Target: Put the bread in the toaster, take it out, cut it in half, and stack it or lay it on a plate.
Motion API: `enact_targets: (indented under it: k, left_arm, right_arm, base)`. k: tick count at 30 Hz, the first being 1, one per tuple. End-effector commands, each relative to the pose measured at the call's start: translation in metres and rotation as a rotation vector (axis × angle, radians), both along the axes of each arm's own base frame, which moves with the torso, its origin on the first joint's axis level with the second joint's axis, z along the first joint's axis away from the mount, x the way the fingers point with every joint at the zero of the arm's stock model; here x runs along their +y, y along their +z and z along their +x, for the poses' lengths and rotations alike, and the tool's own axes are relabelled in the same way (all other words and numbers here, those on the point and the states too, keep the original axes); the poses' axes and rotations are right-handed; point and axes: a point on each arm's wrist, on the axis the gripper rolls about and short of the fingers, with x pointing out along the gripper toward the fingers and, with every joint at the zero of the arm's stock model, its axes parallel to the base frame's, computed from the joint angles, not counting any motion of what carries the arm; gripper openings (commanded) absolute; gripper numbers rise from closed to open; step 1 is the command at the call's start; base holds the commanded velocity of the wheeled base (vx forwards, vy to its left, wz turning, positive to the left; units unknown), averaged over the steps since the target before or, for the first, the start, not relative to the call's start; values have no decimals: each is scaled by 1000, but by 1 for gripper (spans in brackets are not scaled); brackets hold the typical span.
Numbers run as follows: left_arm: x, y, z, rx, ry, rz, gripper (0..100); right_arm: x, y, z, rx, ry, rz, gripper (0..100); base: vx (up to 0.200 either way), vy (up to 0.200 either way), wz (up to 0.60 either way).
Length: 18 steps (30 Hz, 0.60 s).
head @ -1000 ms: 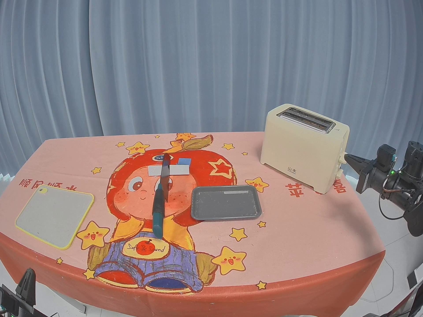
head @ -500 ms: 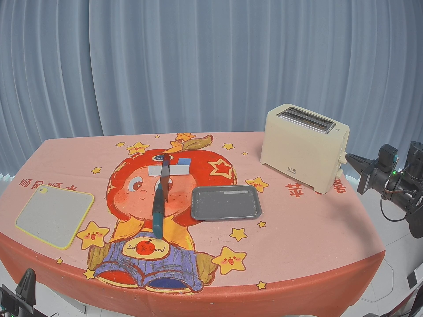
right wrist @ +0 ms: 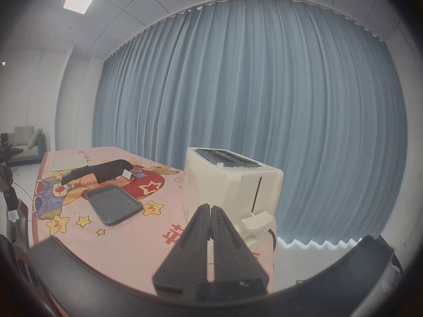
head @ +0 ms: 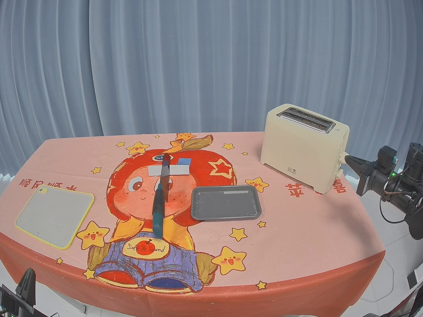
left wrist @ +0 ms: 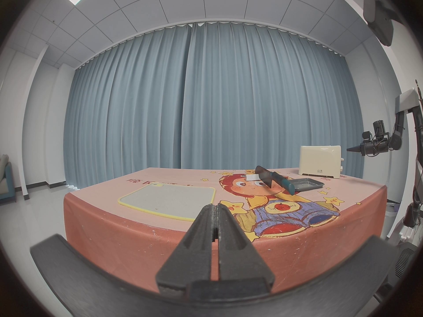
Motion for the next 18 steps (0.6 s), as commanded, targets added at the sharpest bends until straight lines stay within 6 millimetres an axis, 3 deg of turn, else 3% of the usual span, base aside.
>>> enact_targets:
  k: [1, 18]
  left_arm:
    - [0, -5, 0, 1, 1, 0, 0]
    - [0, -5, 0, 1, 1, 0, 0]
  right_arm:
    - [-2, -1, 1, 0, -11, -2, 0]
    - [3, 2, -6, -24, -13, -48, 0]
  base:
    - [0, 0, 0]
    - [0, 0, 0]
